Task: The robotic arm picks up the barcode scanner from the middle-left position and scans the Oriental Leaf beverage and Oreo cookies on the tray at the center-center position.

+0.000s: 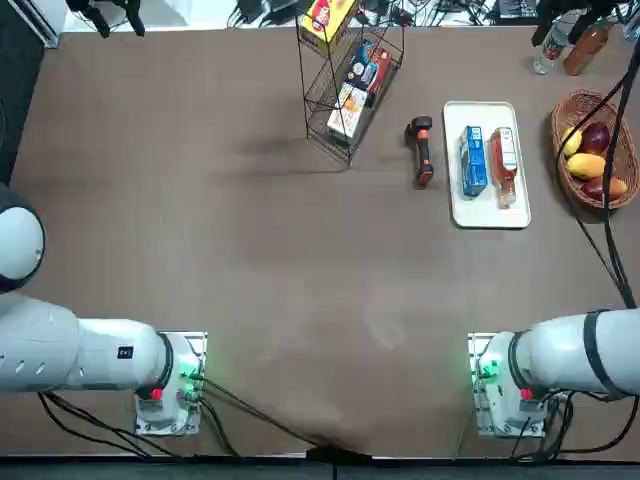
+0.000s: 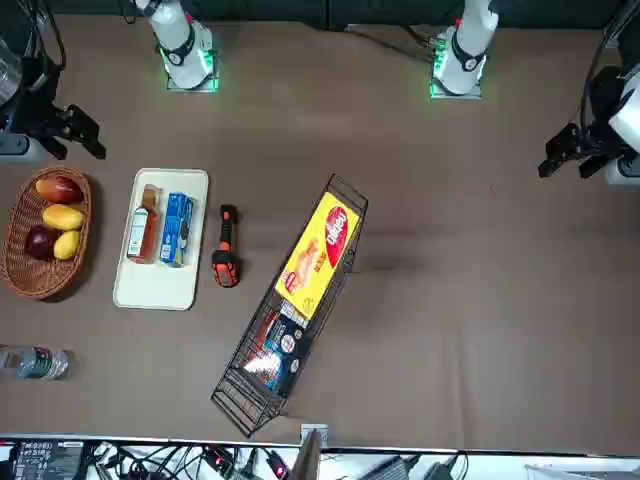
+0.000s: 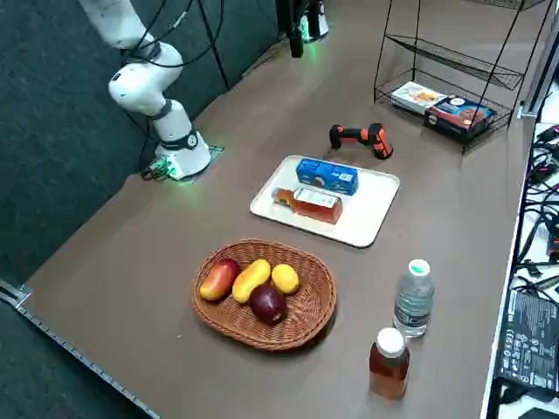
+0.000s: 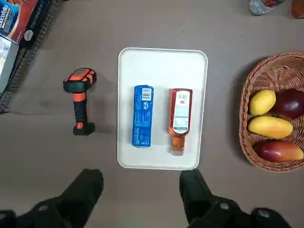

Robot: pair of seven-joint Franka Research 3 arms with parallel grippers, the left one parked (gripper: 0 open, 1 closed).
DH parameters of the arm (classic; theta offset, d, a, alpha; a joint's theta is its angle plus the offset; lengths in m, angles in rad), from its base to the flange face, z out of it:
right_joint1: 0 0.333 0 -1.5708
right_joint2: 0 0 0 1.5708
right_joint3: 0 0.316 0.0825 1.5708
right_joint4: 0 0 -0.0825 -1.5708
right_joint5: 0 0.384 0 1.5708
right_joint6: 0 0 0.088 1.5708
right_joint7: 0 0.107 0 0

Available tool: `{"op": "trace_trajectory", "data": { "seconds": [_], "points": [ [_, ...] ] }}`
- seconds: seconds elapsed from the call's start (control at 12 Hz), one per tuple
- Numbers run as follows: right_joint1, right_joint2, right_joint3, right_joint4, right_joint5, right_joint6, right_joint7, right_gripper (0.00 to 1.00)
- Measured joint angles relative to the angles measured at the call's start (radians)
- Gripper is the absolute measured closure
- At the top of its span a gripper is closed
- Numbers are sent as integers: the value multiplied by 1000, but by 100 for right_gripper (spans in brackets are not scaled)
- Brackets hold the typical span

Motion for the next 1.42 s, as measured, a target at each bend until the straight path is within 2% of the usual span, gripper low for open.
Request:
{"op": "trace_trajectory", "data": {
  "seconds": [0.58, 0.92, 1.33, 1.42],
  "points": [
    [5, 3, 6, 0, 1, -2, 0, 0],
    [67, 57, 11, -13, 6, 19, 0, 0],
    [170, 177, 15, -91, 24, 197, 60, 0],
    [214, 218, 16, -142, 29, 311, 144, 0]
  ]
}}
